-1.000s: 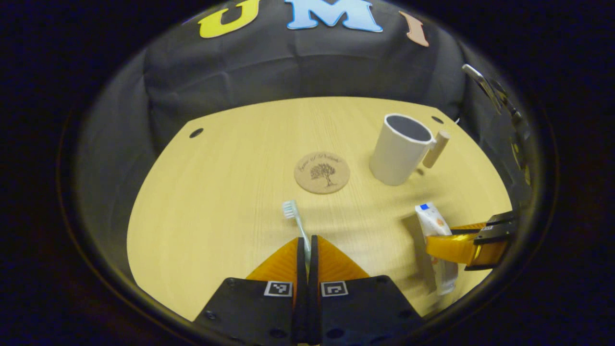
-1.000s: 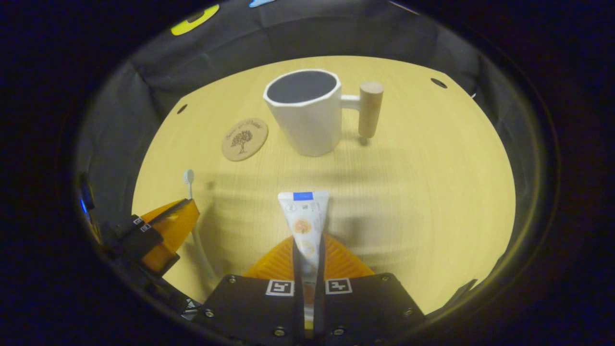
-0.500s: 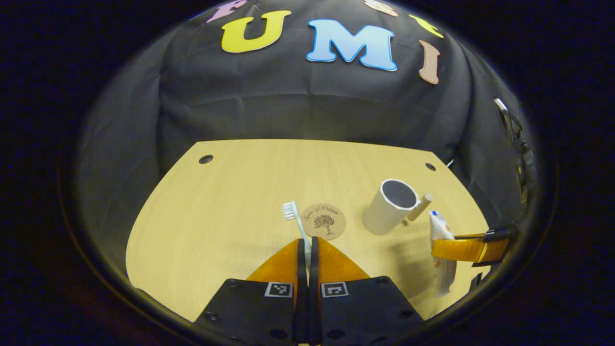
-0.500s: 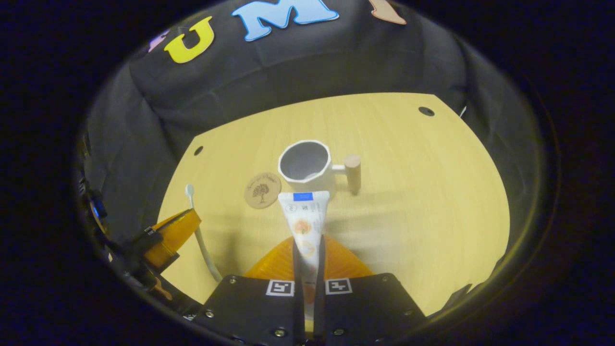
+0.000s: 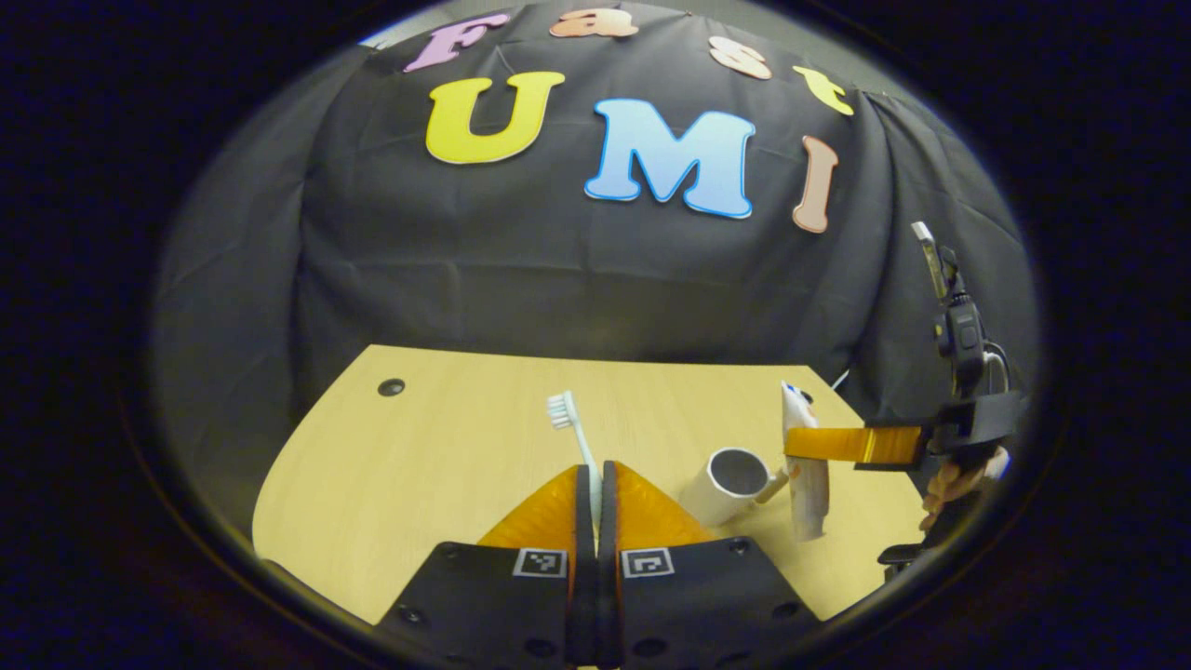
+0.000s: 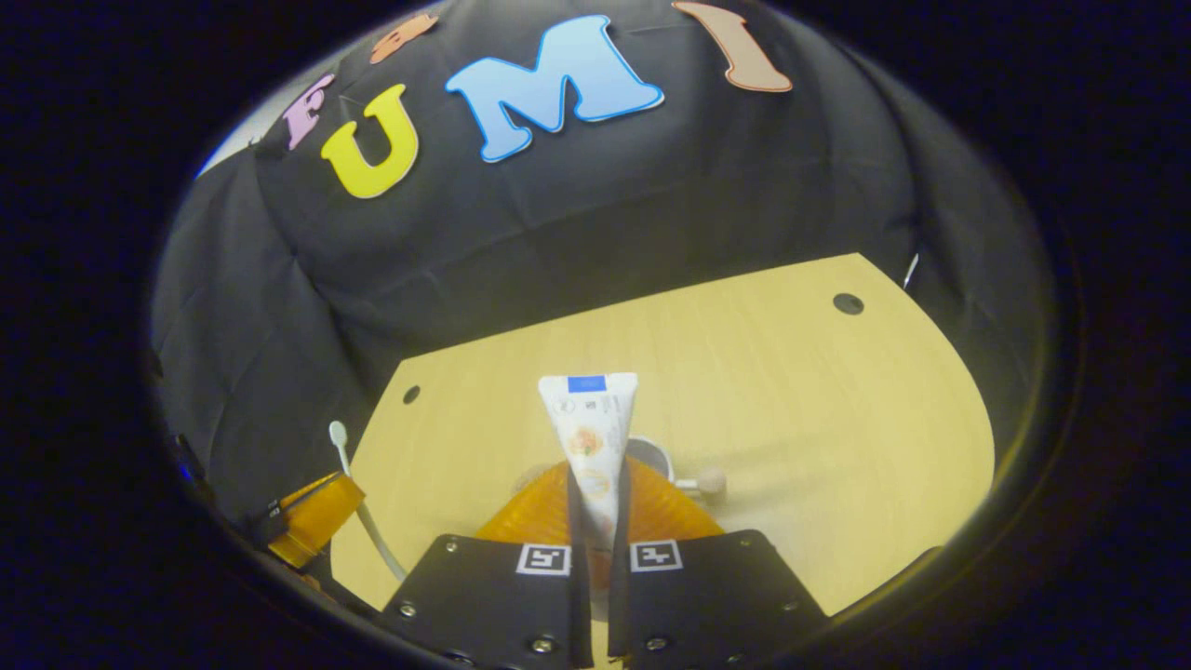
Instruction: Put the toothbrush and toothpaste on the desktop into the cup, then pick up the cup and place it on the coaster on the desktop.
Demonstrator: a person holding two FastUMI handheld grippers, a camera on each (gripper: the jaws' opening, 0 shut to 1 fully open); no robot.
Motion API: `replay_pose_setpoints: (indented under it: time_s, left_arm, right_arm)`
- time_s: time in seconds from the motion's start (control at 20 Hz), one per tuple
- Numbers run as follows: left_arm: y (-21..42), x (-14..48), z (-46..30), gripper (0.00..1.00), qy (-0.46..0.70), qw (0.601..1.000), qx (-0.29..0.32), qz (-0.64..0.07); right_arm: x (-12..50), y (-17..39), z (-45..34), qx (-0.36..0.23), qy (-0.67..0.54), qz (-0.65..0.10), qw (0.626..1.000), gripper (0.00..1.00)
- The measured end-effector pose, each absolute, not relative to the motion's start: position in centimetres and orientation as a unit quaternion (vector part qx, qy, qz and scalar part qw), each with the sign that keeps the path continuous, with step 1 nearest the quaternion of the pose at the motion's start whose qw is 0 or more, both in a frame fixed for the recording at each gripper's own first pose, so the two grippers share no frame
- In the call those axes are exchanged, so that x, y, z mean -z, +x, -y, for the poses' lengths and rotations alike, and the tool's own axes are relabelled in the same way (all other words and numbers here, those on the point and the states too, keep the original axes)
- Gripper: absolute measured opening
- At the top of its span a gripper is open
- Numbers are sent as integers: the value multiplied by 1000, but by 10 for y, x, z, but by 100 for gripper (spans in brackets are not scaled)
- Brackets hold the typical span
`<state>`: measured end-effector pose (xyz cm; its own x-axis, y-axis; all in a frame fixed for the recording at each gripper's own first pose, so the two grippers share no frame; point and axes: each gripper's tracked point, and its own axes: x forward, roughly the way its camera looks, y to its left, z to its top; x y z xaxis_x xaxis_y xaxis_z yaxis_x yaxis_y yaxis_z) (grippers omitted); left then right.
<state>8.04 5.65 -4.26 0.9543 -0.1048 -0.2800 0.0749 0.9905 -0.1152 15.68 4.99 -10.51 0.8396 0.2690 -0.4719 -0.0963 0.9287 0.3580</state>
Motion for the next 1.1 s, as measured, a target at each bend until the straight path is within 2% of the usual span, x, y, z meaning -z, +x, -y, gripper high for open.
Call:
replay_pose_setpoints:
  time_s: [0.5, 0.6, 0.65, 1.1]
  left_arm:
    - [97, 33, -63, 7, -49, 987, 48, -145]
    - [97, 34, -62, 7, -46, 987, 48, -146]
    - [98, 33, -61, 7, -45, 987, 48, -147]
    - [98, 37, -66, 7, -46, 986, 40, -158]
  right_arm:
    - [110, 229, -48, -79, 179, -242, 950, 9]
    - [121, 239, -46, -69, 178, -246, 950, 12]
    - [124, 244, -48, -68, 177, -247, 950, 9]
    - [139, 252, -56, -60, 112, -211, 969, 9]
